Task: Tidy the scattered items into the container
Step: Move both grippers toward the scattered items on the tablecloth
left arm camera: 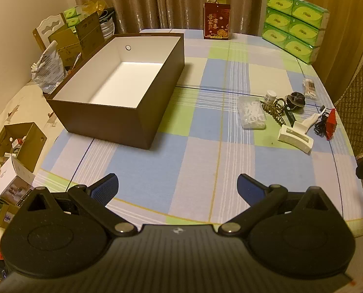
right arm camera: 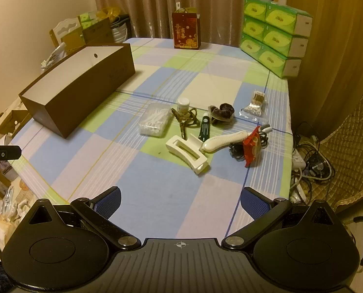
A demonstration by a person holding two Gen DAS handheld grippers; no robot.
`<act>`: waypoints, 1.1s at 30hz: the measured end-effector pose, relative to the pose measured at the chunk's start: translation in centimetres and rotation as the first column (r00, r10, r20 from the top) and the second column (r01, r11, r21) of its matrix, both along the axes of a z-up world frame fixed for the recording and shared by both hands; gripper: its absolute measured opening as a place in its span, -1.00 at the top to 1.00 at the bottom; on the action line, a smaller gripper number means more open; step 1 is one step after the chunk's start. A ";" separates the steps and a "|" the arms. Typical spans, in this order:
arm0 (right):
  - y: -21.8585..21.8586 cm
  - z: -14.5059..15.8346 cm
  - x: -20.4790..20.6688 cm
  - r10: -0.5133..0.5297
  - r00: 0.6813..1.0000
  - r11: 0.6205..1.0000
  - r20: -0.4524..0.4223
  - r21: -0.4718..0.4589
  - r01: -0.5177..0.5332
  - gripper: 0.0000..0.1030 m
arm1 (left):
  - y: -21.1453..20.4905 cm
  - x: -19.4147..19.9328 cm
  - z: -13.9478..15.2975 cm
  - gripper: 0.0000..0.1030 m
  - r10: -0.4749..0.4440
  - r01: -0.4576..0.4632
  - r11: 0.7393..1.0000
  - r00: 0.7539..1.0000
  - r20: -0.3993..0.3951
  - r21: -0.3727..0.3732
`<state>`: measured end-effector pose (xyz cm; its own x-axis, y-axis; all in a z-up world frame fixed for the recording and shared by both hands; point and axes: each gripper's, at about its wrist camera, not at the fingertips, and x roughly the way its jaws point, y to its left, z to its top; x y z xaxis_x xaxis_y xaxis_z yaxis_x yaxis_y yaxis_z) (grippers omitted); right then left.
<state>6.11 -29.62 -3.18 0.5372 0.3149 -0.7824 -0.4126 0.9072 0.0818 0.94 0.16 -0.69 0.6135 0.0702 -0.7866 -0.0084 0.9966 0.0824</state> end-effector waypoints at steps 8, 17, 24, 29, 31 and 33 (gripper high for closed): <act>-0.4 -0.2 0.4 -0.001 1.000 1.000 -0.005 0.002 0.001 -0.97 | -0.3 0.2 -0.2 -0.98 0.005 -0.005 1.000 1.000 -0.007 0.001; -1.2 -0.5 1.3 -0.006 1.000 1.000 -0.007 0.003 0.006 -0.97 | -1.1 0.9 -0.4 -0.98 0.002 -0.002 1.000 1.000 -0.013 0.003; -2.0 -1.2 2.3 -0.012 0.999 1.000 -0.030 0.010 0.012 -0.97 | -2.0 2.0 -0.8 -0.98 -0.016 0.016 1.000 1.000 -0.025 -0.006; -2.7 -1.6 3.4 -0.032 0.999 0.999 -0.028 -0.001 0.032 -0.97 | -3.2 3.1 -1.3 -0.98 -0.048 0.047 0.999 0.998 -0.033 -0.013; -3.2 -1.8 4.1 -0.052 0.998 0.999 -0.031 0.006 0.053 -0.97 | -3.8 3.7 -1.6 -0.98 -0.066 0.065 0.998 0.997 -0.040 -0.020; -3.8 -2.1 4.8 -0.073 0.997 0.997 -0.038 0.020 0.074 -0.97 | -4.4 4.4 -1.9 -0.98 -0.092 0.091 0.995 0.995 -0.045 -0.030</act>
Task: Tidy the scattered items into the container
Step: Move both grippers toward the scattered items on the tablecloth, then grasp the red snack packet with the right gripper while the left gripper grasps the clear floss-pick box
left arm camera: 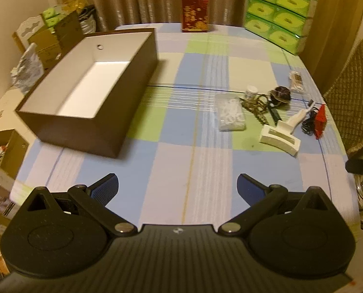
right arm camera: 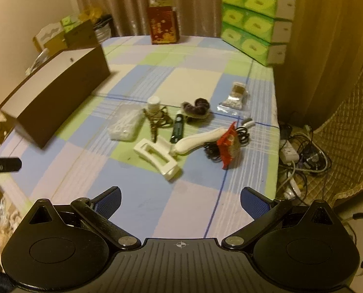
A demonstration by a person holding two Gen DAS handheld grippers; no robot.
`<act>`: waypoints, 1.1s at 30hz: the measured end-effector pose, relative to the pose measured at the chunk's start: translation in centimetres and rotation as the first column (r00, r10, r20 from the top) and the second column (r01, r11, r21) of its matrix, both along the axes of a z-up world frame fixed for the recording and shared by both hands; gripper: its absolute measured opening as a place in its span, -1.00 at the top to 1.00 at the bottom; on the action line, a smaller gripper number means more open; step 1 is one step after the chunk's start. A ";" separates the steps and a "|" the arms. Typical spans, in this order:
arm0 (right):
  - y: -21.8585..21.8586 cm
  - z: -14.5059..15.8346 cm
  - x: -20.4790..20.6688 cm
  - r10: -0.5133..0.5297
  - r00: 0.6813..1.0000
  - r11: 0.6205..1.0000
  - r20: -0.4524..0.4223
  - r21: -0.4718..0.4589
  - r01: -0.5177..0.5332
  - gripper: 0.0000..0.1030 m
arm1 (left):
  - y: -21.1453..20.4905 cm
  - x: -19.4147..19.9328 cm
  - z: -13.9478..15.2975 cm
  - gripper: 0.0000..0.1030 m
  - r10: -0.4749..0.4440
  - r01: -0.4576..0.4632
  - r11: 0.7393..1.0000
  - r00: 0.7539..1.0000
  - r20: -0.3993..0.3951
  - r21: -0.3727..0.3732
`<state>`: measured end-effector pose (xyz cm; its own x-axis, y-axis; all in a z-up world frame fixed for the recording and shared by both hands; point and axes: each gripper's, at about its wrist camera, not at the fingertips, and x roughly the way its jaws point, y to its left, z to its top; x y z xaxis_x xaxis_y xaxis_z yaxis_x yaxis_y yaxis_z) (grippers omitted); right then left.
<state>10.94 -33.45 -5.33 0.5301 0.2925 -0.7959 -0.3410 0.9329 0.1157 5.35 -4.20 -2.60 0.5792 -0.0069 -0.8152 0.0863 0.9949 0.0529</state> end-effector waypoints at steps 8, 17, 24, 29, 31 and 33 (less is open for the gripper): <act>-1.6 -1.2 2.6 -0.045 0.999 0.999 0.022 0.021 0.045 -0.96 | -2.7 3.3 -1.4 -0.98 -0.089 0.089 0.996 0.996 -0.001 -0.011; -2.4 -3.5 5.2 -0.004 0.997 0.999 0.079 0.035 0.002 -0.64 | -5.2 7.4 -3.0 -0.98 -0.152 0.153 0.988 0.988 0.008 -0.021; -4.0 -6.0 7.7 0.080 0.992 0.997 0.100 -0.004 -0.080 -0.28 | -6.1 9.4 -4.3 -0.98 -0.179 0.178 0.983 0.984 -0.009 -0.031; -4.8 -7.4 9.5 0.133 0.987 0.990 0.096 -0.055 -0.128 -0.15 | -6.1 10.9 -5.2 -0.97 -0.177 0.176 0.984 0.984 -0.034 -0.033; -4.7 -7.9 10.1 0.166 0.981 0.984 0.098 -0.077 -0.159 -0.12 | -6.1 11.4 -5.5 -0.97 -0.176 0.174 0.984 0.983 -0.043 -0.036; -4.5 -8.4 10.6 0.205 0.974 0.976 0.099 -0.101 -0.195 -0.08 | -6.2 11.9 -5.8 -0.97 -0.177 0.175 0.984 0.983 -0.053 -0.041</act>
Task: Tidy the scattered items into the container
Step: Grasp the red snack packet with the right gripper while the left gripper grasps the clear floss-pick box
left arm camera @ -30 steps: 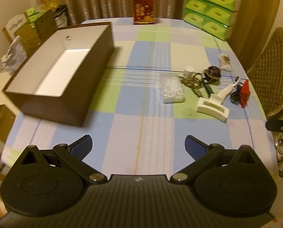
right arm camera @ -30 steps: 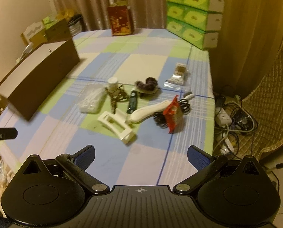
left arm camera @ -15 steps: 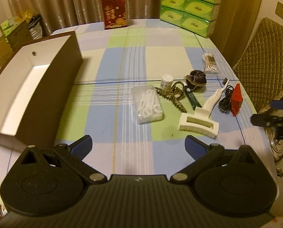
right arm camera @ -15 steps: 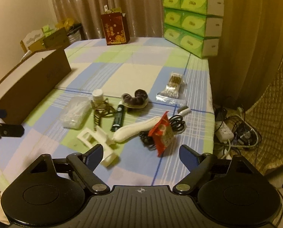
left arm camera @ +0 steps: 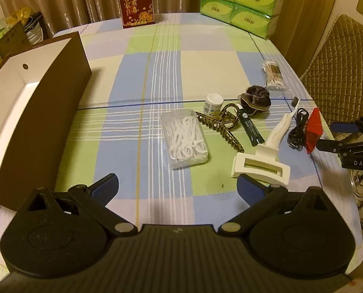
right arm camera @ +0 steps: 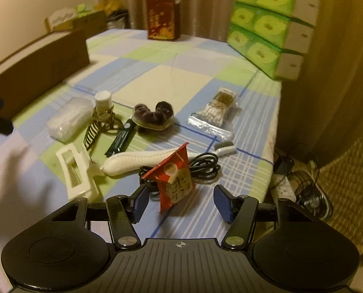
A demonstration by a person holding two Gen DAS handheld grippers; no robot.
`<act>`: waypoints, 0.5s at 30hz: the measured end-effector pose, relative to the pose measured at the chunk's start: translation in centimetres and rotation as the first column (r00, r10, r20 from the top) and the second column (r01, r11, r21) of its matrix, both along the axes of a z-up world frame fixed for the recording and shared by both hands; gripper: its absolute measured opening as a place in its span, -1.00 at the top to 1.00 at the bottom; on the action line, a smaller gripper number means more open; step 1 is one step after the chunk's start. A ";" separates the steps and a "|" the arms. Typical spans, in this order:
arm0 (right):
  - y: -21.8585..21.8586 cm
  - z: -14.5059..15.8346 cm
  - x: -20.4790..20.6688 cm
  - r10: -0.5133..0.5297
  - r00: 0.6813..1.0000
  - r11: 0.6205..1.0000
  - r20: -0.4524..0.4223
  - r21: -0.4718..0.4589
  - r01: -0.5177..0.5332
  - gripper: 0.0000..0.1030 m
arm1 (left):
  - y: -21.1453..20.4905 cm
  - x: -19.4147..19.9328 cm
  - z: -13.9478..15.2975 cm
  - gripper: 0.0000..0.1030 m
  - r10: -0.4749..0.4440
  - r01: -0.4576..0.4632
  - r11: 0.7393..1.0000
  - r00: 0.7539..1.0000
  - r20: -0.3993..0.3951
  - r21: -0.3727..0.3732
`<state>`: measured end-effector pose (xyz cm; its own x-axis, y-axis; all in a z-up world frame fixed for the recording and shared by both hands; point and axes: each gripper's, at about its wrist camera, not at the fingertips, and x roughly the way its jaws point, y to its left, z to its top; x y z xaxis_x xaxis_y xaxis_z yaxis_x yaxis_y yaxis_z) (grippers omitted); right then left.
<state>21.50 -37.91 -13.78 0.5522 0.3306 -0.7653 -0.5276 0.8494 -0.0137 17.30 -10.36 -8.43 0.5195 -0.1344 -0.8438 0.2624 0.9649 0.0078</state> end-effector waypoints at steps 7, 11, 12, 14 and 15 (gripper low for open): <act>0.9 -1.5 1.3 0.129 0.992 0.991 0.002 -0.036 -0.129 0.41 | -0.4 1.9 -1.8 -0.92 -0.003 0.003 1.000 0.999 -0.047 0.006; 0.4 -1.2 1.6 0.119 0.993 0.993 -0.019 0.014 -0.119 0.53 | -0.5 2.5 -2.7 -0.92 0.001 -0.001 1.000 0.997 -0.072 0.006; 0.1 -0.9 1.7 0.103 0.994 0.994 -0.034 0.040 -0.102 0.53 | -0.5 2.7 -2.8 -0.92 0.005 -0.005 1.000 0.997 -0.076 0.005; -0.6 -0.2 1.7 0.067 0.996 0.993 -0.056 0.098 -0.061 0.55 | -0.5 2.9 -3.1 -0.92 0.006 -0.006 1.000 0.997 -0.083 0.002; -0.9 0.2 1.7 0.046 0.997 0.992 -0.066 0.122 -0.038 0.55 | -0.6 3.0 -3.2 -0.91 0.005 -0.005 1.000 0.996 -0.084 0.001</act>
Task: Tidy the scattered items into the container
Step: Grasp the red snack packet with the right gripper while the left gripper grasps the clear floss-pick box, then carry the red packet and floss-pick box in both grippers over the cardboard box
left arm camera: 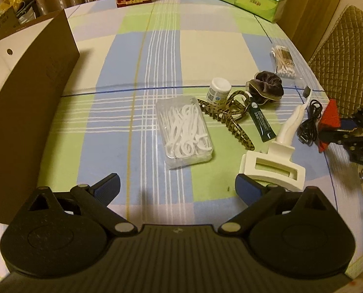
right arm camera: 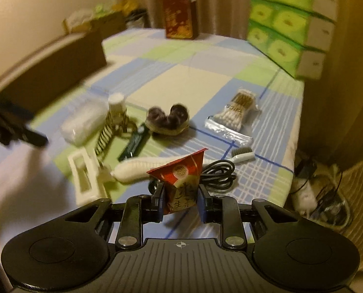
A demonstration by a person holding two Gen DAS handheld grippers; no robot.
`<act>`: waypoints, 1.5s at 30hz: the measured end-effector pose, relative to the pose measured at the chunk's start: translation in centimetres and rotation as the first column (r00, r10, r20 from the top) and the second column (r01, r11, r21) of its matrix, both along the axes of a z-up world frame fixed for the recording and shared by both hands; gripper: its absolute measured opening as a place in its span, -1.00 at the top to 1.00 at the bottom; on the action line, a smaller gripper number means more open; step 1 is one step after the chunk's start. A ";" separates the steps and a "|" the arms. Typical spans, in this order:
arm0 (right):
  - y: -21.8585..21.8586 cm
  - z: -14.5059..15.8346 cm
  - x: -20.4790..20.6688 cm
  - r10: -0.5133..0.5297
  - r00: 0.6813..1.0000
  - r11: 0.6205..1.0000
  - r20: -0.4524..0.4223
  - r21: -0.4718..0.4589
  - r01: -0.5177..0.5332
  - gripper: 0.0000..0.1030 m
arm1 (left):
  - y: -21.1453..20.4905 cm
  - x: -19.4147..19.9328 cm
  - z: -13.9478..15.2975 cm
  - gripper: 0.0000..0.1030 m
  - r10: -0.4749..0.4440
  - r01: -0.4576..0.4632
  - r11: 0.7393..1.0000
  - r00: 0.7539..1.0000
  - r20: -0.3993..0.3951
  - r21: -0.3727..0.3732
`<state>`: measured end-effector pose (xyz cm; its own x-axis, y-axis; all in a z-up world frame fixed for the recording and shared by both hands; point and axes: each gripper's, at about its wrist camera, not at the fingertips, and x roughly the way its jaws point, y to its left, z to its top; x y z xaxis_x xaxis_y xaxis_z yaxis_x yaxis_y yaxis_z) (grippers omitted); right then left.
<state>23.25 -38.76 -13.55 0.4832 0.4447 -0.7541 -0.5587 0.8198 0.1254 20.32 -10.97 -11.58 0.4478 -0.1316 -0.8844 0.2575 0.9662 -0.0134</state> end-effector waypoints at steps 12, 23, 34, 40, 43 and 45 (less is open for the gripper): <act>-1.2 2.4 1.1 -0.106 0.994 0.992 -0.033 0.067 0.108 0.55 | -2.1 3.4 -2.3 -0.60 -0.032 0.032 0.999 0.999 0.022 0.004; -0.7 2.5 2.0 -0.107 0.994 0.993 -0.036 0.042 0.109 0.54 | -2.5 6.2 -3.8 -0.13 -0.010 0.010 1.000 1.000 0.019 0.000; 1.0 3.0 1.6 -0.073 0.997 0.997 -0.040 0.032 0.074 0.54 | -0.9 4.8 -4.0 -0.01 0.005 -0.006 1.000 1.000 0.018 0.024; 3.4 3.7 0.6 -0.020 0.999 0.999 -0.039 0.042 0.022 0.54 | 0.8 2.4 -2.6 0.00 0.024 -0.024 1.000 0.999 0.023 0.006; 5.1 4.1 -0.1 0.010 0.999 0.999 -0.038 0.042 -0.009 0.54 | 1.7 1.2 -1.3 0.00 0.029 -0.029 0.999 0.999 0.034 -0.016; 6.3 4.5 -0.6 0.027 0.999 0.999 -0.032 0.043 -0.025 0.54 | 2.3 0.5 -0.3 0.00 0.030 -0.028 0.999 0.999 0.045 -0.028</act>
<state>22.66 -32.49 -9.08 0.4464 0.4888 -0.7495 -0.5747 0.7986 0.1786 20.80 -8.68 -11.91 0.4915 -0.1420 -0.8592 0.2302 0.9727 -0.0291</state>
